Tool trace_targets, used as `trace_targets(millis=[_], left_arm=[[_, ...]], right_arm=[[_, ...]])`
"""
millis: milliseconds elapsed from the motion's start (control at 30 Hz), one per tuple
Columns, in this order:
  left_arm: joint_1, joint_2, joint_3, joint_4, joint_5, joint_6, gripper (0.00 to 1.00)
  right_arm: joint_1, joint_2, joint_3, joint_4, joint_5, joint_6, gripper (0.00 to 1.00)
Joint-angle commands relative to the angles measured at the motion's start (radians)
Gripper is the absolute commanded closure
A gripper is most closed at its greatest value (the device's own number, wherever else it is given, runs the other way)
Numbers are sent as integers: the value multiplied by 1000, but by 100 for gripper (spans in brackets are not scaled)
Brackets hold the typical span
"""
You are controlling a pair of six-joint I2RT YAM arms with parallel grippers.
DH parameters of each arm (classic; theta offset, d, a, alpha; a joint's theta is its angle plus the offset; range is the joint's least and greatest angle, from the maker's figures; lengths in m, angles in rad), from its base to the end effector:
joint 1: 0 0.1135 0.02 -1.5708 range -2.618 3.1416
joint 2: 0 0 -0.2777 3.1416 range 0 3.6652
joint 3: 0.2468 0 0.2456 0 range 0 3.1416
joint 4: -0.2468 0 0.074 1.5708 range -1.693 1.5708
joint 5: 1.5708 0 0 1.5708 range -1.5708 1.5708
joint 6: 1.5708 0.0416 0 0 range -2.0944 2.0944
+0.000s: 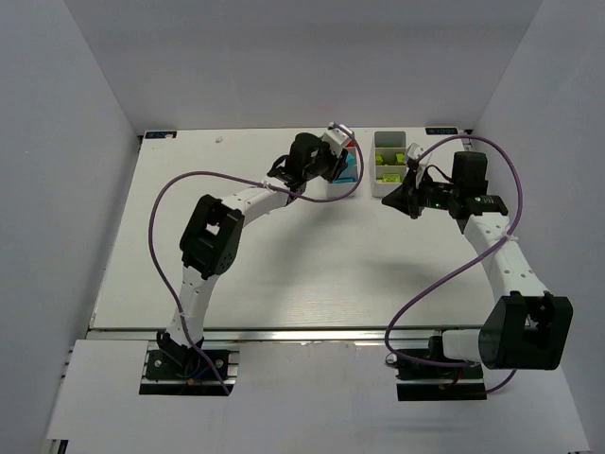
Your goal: Sort the legos into containers by color
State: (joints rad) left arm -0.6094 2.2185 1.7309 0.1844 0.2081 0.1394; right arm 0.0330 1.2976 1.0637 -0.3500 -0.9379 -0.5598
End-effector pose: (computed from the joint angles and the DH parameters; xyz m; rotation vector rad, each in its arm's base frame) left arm 0.4342 -0.3136 0.2421 0.8281 1.7099 -0.5166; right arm 0.2717 0.0425 0.3297 -1.0448 1.6575 0.6600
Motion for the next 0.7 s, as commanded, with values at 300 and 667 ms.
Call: trace_targets(millis=[300,667], left_arm=[[-15,10,42,-28,-70,77,71],[-29,7,65,-36,-105,98,39]], right_arm=[[-1,-26,-10,9,-18,9,95],[-1,-32,-13,9,-18,11,92]])
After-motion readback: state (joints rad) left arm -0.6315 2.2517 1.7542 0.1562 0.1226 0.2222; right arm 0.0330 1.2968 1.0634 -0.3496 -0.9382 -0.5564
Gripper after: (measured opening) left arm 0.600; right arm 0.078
